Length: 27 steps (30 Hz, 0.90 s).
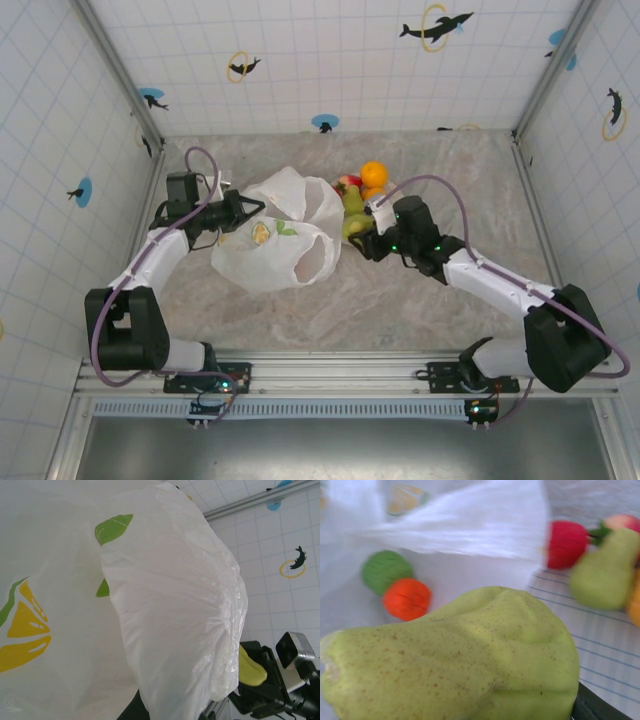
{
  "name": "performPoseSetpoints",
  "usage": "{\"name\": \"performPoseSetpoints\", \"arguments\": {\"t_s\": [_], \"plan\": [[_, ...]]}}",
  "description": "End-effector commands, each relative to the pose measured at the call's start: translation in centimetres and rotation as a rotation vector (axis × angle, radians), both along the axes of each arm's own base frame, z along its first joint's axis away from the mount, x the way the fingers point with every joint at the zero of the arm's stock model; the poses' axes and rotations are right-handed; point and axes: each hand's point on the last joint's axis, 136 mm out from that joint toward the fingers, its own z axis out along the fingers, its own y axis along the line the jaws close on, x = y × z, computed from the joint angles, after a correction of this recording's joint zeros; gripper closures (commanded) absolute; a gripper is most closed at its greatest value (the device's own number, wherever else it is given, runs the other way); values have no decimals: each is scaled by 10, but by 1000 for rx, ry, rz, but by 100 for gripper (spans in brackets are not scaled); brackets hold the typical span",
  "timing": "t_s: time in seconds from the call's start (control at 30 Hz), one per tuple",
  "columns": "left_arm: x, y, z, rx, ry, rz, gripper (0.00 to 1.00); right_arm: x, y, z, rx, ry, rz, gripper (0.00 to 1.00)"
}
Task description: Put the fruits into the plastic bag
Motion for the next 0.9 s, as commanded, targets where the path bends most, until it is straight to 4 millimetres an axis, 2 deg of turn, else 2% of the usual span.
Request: {"name": "performPoseSetpoints", "arguments": {"t_s": [0.0,0.37,0.6,0.87], "plan": [[-3,-3,10,-40,-27,-20,100,-3,34,14,102,-6,74,44],[-12,-15,14,-50,-46,-55,100,-21,112,-17,143,96,217,44],[-20,-25,11,-48,-47,-81,100,-1,160,-23,244,160,153,43],[-23,-29,10,-49,-42,-91,100,19,190,-31,339,233,-2,37]]}}
